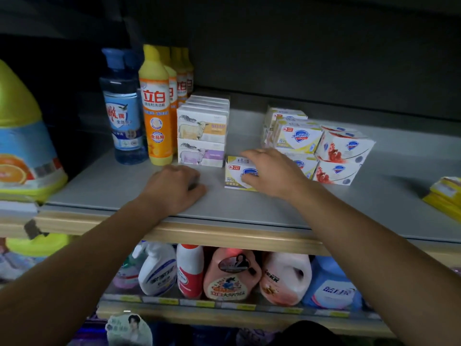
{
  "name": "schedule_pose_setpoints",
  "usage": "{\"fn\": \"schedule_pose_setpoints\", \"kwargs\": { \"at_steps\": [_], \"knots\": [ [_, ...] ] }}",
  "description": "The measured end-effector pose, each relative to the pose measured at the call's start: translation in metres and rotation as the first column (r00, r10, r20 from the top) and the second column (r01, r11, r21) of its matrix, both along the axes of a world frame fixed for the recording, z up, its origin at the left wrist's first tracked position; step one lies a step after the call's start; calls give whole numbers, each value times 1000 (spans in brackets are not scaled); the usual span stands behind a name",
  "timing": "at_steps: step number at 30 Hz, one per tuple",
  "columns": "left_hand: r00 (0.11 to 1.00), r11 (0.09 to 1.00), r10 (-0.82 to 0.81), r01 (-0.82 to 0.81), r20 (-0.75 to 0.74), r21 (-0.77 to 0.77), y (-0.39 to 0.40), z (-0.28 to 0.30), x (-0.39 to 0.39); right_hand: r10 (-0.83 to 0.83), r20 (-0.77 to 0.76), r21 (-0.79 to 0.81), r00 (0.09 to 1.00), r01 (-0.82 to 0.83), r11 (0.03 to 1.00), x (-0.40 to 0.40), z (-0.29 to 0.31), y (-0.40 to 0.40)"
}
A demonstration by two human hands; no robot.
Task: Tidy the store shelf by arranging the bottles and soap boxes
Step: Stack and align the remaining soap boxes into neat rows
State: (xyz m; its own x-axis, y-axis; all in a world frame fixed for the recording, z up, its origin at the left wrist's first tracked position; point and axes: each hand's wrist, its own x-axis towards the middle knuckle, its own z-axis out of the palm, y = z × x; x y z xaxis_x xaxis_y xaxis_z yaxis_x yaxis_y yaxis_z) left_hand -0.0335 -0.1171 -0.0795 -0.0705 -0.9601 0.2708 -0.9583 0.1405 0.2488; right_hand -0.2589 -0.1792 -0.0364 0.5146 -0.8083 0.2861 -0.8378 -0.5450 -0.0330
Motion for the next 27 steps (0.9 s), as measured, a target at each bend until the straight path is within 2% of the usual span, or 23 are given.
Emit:
{"fn": "schedule_pose_setpoints", "kwargs": {
  "at_steps": [2,4,8,11,14,18,22,27],
  "knots": [
    [1000,1000,5,-5,-13,8,-2,1,3,-12,-70,55,997,16,998,6,9,-7],
    [1000,1000,16,-15,-19,19,-5,1,5,-9,-31,37,999,10,999,6,23,-15],
    [999,1000,24,-24,22,18,-16,-1,8,-18,159,-144,987,41,989,3,60,-41],
    [996,999,54,-54,70,6,-24,-3,7,-44,183,-223,982,85,971,11,82,-70],
    [997,998,55,-55,60,-10,-28,-8,7,-115,93,-264,989,136,955,23,90,-103],
    [996,999,40,-38,76,-18,-38,-9,9,-243,-64,-230,968,223,947,44,91,-139],
    [995,1000,12,-12,97,3,-47,-11,11,-253,-188,-226,949,208,952,66,82,-162],
    [997,1000,30,-29,69,-4,-47,-14,11,-282,-373,-150,884,243,958,65,58,-176]
  ]
}}
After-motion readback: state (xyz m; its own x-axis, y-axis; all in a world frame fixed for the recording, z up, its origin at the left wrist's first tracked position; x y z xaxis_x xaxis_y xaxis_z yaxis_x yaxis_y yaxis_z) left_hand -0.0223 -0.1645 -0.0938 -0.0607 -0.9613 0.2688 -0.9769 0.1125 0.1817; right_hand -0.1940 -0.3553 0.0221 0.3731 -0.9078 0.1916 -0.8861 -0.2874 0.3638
